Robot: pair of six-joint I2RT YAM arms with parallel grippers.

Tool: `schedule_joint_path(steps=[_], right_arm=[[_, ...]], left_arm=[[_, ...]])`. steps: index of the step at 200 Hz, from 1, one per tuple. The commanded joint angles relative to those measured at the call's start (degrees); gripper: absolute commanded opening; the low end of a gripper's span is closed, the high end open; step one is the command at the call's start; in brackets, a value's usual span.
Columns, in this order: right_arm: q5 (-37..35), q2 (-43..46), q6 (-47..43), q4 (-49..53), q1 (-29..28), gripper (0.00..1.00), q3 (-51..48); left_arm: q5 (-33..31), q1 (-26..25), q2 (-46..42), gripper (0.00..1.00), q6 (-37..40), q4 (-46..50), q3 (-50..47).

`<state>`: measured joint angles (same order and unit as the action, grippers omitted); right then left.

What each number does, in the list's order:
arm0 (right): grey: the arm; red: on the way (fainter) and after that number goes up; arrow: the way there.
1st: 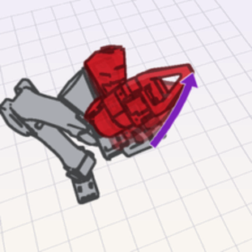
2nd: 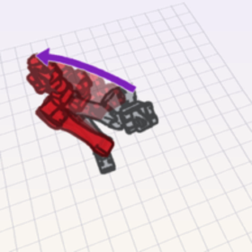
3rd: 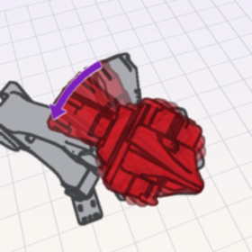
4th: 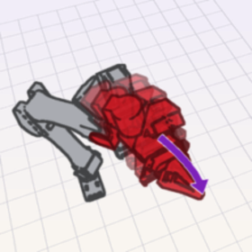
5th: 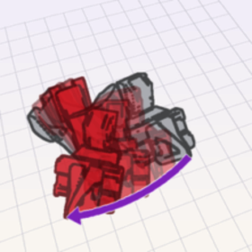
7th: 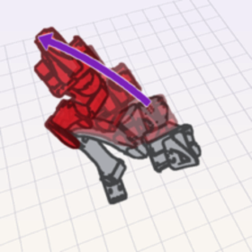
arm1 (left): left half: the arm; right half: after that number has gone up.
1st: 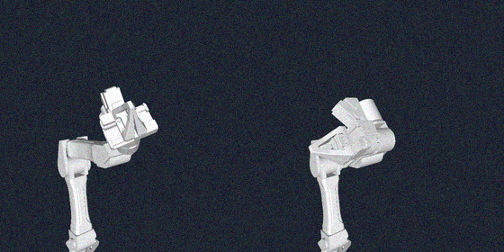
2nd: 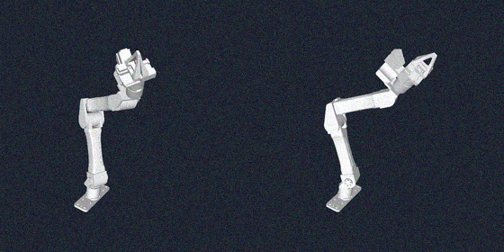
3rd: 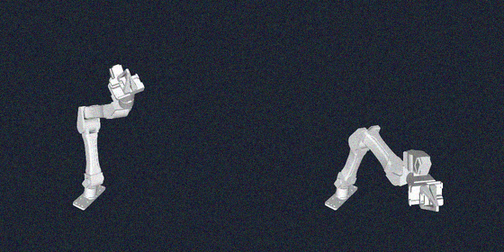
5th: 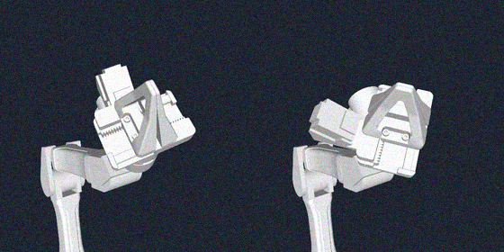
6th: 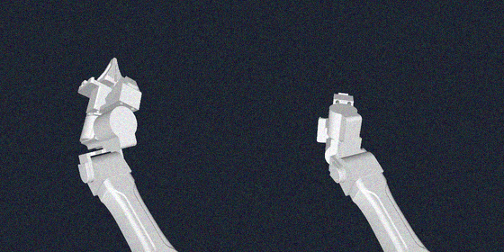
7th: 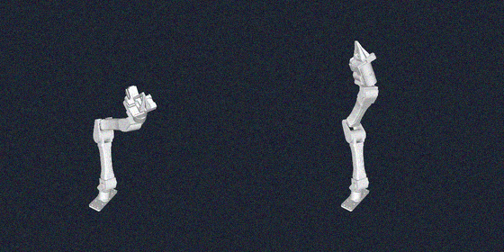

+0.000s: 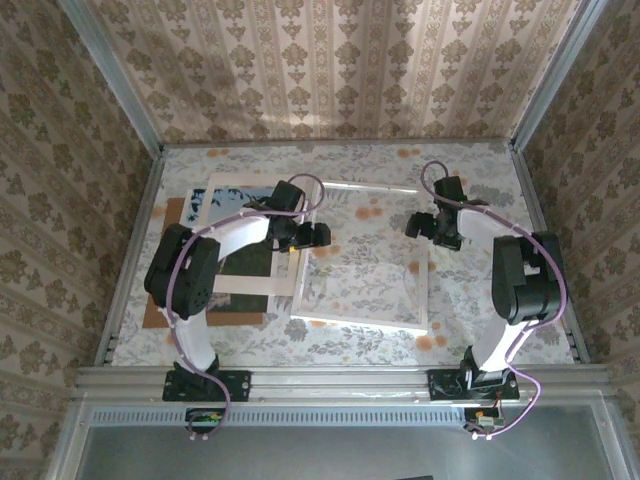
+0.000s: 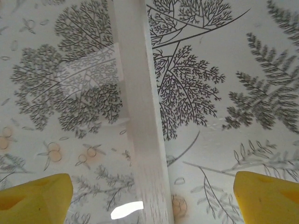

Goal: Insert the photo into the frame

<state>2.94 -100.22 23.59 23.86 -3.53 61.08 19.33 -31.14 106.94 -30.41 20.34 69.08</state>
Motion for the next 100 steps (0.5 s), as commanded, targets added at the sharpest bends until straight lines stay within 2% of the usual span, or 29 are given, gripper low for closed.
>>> schedule_joint_path(steps=[1, 40, 100], right_arm=[[4.5, -3.2, 2.5, -2.6, 0.5, 0.91, 1.7], [7.3, -5.8, 3.6, -4.7, 0.5, 0.89, 2.9], [7.5, -9.1, 2.9, -4.7, 2.0, 0.87, 9.3]], left_arm=[[1.3, -0.1, 0.8, 0.85, -1.1, -1.2, -0.5], [1.5, -0.3, 1.2, 0.84, -1.4, -2.2, -1.4], [5.0, -2.3, 1.1, 0.83, -3.9, -4.6, -0.9]])
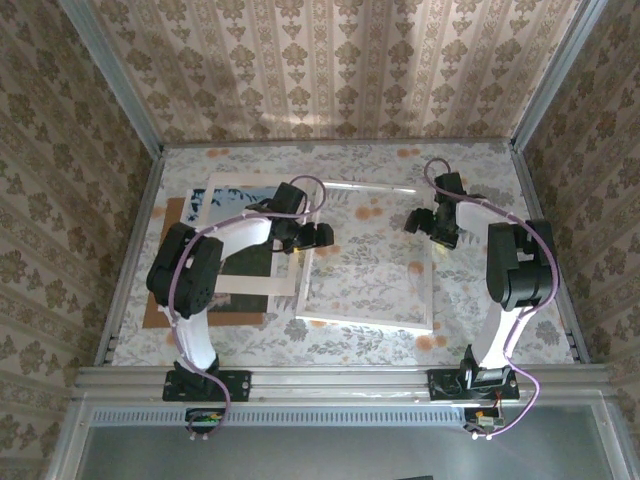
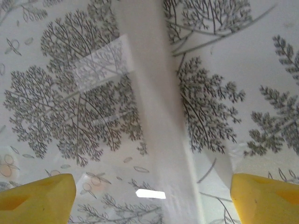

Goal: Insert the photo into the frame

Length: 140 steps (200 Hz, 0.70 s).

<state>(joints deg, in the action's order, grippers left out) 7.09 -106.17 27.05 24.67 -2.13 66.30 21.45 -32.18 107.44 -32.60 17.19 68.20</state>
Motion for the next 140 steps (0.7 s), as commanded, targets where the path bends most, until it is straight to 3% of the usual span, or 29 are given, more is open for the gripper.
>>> schedule_joint_path(steps=[1, 46, 84, 106, 140], right_arm=[[3.3, -3.3, -0.6, -5.5, 0.6, 0.87, 4.2], [-0.3, -8.1, -4.3, -1.9, 1.8, 0.85, 13.1], [-17.7, -1.9, -8.7, 2.7, 0.7, 0.91, 12.6], [-13.2, 7.0, -10.5, 3.2, -4.4, 0.87, 6.6], [2.5, 14.4, -12.2, 5.5, -21.5, 0.69, -2.1]], left_arm=[[2.9, -1.3, 0.6, 0.83, -1.7, -1.5, 0.0], [1.3, -1.3, -0.8, 0.83, -2.3, -1.5, -0.9], [-4.0, -0.6, -6.4, 0.85, -1.4, -1.1, -3.8], [-6.4, 0.7, -11.6, 0.85, -0.8, -1.3, -6.4], [-10.5, 5.6, -21.0, 0.85, -0.9, -0.2, -12.1]])
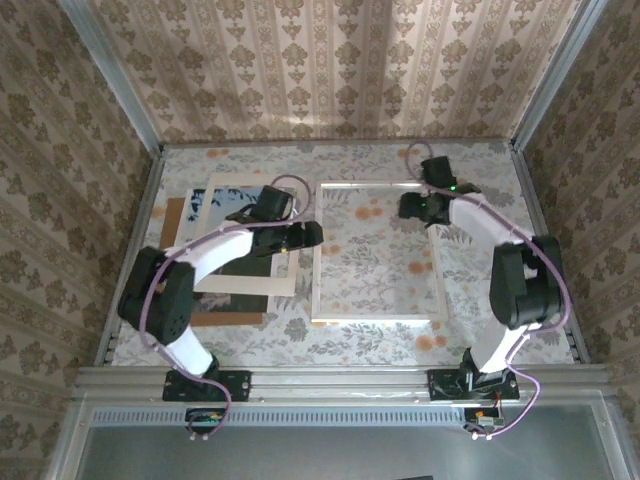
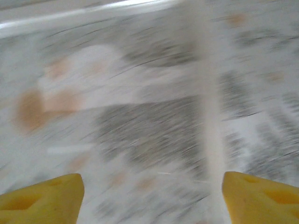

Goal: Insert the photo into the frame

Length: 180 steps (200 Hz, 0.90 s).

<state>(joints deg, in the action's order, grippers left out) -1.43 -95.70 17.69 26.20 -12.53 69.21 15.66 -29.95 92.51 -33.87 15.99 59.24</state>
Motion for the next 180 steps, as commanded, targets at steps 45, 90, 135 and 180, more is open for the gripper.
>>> schedule_joint_path(steps=[45, 90, 135, 180], right_arm=[[31.2, -0.7, 0.8, -2.2, -25.2, 0.46, -9.5], [35.3, -7.4, 2.6, -5.3, -29.0, 0.37, -10.2], [32.8, -10.8, 1.8, -3.5, -28.9, 0.36, -9.4], [31.6, -9.9, 0.3, -1.2, -28.6, 0.36, -7.8]], left_arm=[[-6.5, 13.0, -12.5, 0.85, 1.6, 3.0, -6.4], [-6.5, 17.5, -14.2, 0.85, 3.0, 4.7, -6.4], [-6.7, 18.8, -15.5, 0.85, 3.2, 5.2, -7.1], [-6.6, 20.2, -16.1, 0.85, 2.7, 5.0, -8.2]])
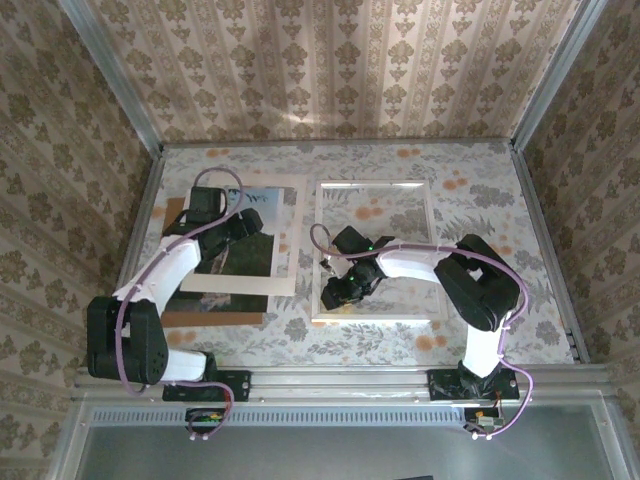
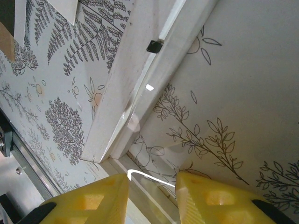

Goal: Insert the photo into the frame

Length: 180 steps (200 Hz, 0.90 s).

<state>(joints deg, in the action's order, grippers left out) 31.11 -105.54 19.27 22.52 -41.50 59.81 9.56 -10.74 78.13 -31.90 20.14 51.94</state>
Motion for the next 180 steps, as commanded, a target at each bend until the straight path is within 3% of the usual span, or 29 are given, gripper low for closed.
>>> schedule_joint_path(steps=[1, 28, 49, 78, 95, 119, 180], right_arm=[[-1.0, 0.1, -1.4, 2.5, 0.4, 0.36, 1.6], [-0.2, 4.4, -1.3, 1.3, 1.3, 0.41, 4.7], [-1.1, 4.7, 2.8, -6.3, 0.9, 0.48, 7.9], [-13.9, -1.8, 14.1, -16.1, -1.2, 0.6, 13.2], [-21.6, -6.7, 19.2, -14.5, -1.9, 0.7, 19.2], [-31.6, -13.7, 20.5, -9.8, -4.0, 0.74, 28.7], [-41.8, -25.7, 21.8, -1.7, -5.6, 0.78, 41.2]], left_arm=[[-0.5, 1.0, -1.7, 0.85, 0.7, 0.8, -0.9], [-1.1, 3.1, -1.8, 0.86, 0.7, -0.7, -0.9], [-2.2, 5.8, -0.8, 0.86, 0.1, -5.2, -1.7], [-1.7, 10.8, 4.9, 0.86, 0.8, -11.4, -1.5], [-0.2, 13.3, 10.0, 0.86, 2.4, -11.4, 1.3], [0.3, 14.8, 16.9, 0.86, 5.5, -8.1, 6.8], [-7.4, 15.5, 29.4, 0.85, 14.4, 5.2, 20.5]])
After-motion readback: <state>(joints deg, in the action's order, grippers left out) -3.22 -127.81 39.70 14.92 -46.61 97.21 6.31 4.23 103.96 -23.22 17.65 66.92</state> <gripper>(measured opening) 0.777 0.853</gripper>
